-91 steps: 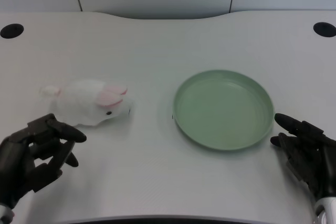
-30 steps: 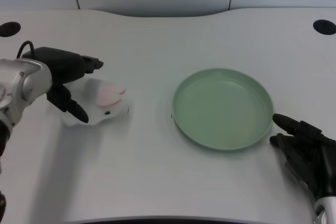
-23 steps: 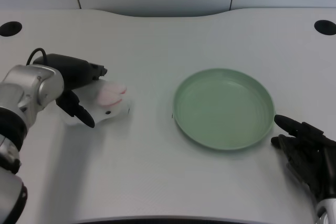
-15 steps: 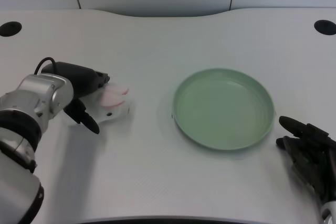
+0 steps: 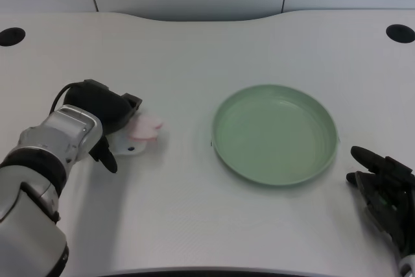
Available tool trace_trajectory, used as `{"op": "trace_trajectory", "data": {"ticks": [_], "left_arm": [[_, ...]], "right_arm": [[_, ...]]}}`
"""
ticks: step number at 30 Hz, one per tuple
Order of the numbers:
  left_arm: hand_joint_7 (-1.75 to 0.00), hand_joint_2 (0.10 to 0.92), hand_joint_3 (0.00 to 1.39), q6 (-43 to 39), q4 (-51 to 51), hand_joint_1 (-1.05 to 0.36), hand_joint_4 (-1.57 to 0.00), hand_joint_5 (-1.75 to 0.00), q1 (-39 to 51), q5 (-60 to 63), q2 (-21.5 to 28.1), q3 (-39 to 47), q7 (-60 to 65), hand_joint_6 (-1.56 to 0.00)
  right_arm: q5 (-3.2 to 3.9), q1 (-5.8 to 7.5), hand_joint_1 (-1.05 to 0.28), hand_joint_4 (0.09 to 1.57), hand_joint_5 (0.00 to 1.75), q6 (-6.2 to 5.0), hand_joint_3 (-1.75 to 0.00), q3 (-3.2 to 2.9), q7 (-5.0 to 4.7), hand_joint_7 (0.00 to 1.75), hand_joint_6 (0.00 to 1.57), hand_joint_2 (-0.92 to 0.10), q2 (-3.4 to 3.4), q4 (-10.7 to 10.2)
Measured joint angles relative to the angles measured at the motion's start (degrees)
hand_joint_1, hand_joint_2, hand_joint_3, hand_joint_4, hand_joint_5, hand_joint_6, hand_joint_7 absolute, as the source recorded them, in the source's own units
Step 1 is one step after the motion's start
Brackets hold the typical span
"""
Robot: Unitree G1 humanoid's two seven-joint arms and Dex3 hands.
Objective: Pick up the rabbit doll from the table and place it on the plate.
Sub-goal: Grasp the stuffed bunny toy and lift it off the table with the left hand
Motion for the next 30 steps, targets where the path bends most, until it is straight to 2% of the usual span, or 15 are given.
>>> {"op": "trace_trajectory", "data": {"ticks": [3, 5, 8, 9, 10, 14, 15, 16, 17, 18, 21, 25, 27, 28, 30], "left_arm": [[-0.08, 0.774, 0.0, 0.5, 0.5, -0.73, -0.34, -0.16, 0.0, 1.1, 0.0, -1.4, 2.3, -0.37], [-0.05, 0.762, 0.0, 0.5, 0.6, -0.65, -0.3, -0.43, 0.0, 1.9, 0.2, -1.9, 3.9, -0.49], [-0.08, 0.774, 0.0, 0.1, 0.7, -0.5, -0.22, -0.88, 0.0, 1.9, 0.7, -1.6, 5.9, -0.65], [-0.13, 0.81, 0.01, -0.2, 0.8, -0.43, -0.24, -1.04, 0.0, 1.8, 1.0, -1.5, 6.5, -0.7], [-0.16, 0.831, 0.02, -0.6, 0.8, -0.4, -0.27, -1.11, 0.0, 1.8, 1.2, -1.4, 7.5, -0.73], [-0.2, 0.865, 0.01, -2.7, 0.8, -0.3, -0.48, -1.12, 0.0, 1.8, 1.8, -0.9, 10.9, -0.79], [-0.2, 0.862, 0.01, -3.0, 0.9, -0.29, -0.5, -1.27, 0.0, 1.8, 1.9, -0.8, 11.5, -0.83], [-0.2, 0.857, 0.0, -3.2, 0.9, -0.31, -0.54, -1.53, 0.1, 1.8, 2.0, -0.7, 11.8, -0.89], [-0.19, 0.855, 0.0, -3.4, 0.9, -0.31, -0.55, -1.63, 0.1, 1.8, 2.1, -0.6, 12.2, -0.91], [-0.19, 0.839, 0.0, -3.6, 1.0, -0.33, -0.65, -1.7, 0.1, 1.8, 2.2, -0.6, 12.5, -0.94], [-0.17, 0.846, 0.01, -4.6, 1.0, -0.34, -0.67, -1.73, 0.1, 1.7, 2.7, -0.3, 12.5, -0.99], [-0.19, 0.896, 0.03, -6.6, 1.0, -0.32, -0.6, -1.6, 0.1, -0.2, 3.9, 1.4, 12.5, -1.07], [-0.3, 0.914, 0.08, -7.5, 1.0, -0.32, -0.61, -1.36, 0.1, -2.0, 4.1, 3.0, 12.1, -1.02], [-0.33, 0.918, 0.09, -7.9, 1.0, -0.32, -0.62, -1.16, 0.0, -3.0, 4.2, 4.0, 11.3, -0.94], [-0.29, 0.92, 0.11, -8.7, 1.0, -0.32, -0.66, -0.97, 0.0, -5.1, 4.5, 5.9, 9.6, -0.92]], "right_arm": [[0.03, 0.13, -0.27, 0.64, 0.87, -0.04, -0.3, -0.02, -0.01, 0.02, 0.89, -0.92, 0.0, 0.3], [-0.04, 0.27, -0.28, 0.65, 0.86, -0.05, -0.3, -0.02, -0.32, 0.02, 0.9, -0.92, 0.0, 0.3], [0.01, 0.56, -0.28, 0.66, 0.85, -0.25, -0.29, -0.04, -0.26, 0.02, 0.9, -0.92, 0.0, 0.3], [0.04, 0.65, -0.27, 0.66, 0.85, -0.4, -0.29, -0.06, -0.21, 0.01, 0.89, -0.92, 0.0, 0.3], [0.07, 0.71, -0.27, 0.66, 0.85, -0.71, -0.3, -0.08, -0.11, 0.01, 0.89, -0.92, 0.0, 0.3], [0.58, 0.72, -0.28, 0.66, 0.83, -1.43, -0.3, -0.27, 0.84, 0.01, 0.89, -0.92, -0.01, 0.5], [0.66, 0.72, -0.28, 0.66, 0.82, -1.46, -0.3, -0.28, 0.87, 0.01, 0.89, -0.92, 0.0, 0.6], [0.66, 0.72, -0.29, 0.66, 0.82, -1.5, -0.3, -0.28, 0.87, 0.01, 0.89, -0.92, -0.01, 0.6], [0.66, 0.72, -0.29, 0.66, 0.82, -1.55, -0.3, -0.27, 0.86, 0.01, 0.89, -0.92, -0.01, 0.6], [0.59, 0.72, -0.28, 0.67, 0.82, -1.56, -0.3, -0.25, 0.68, 0.01, 0.89, -0.92, -0.01, 0.6], [0.17, 0.72, -0.28, 0.68, 0.81, -1.51, -0.3, -0.09, -0.31, 0.01, 0.89, -0.92, -0.01, 0.6], [-0.07, 0.71, -0.28, 0.68, 0.8, -0.85, -0.29, -0.02, -0.6, 0.01, 0.89, -0.92, -0.02, 0.6], [-0.04, 0.71, -0.29, 0.68, 0.79, -0.65, -0.29, -0.05, -0.64, 0.01, 0.9, -0.92, -0.02, 0.6], [-0.05, 0.69, -0.29, 0.68, 0.79, -0.64, -0.29, -0.04, -0.63, 0.01, 0.89, -0.92, -0.02, 0.6], [0.06, 0.65, -0.29, 0.68, 0.8, -0.63, -0.29, -0.07, -0.41, 0.01, 0.89, -0.92, -0.01, 0.6]]}}
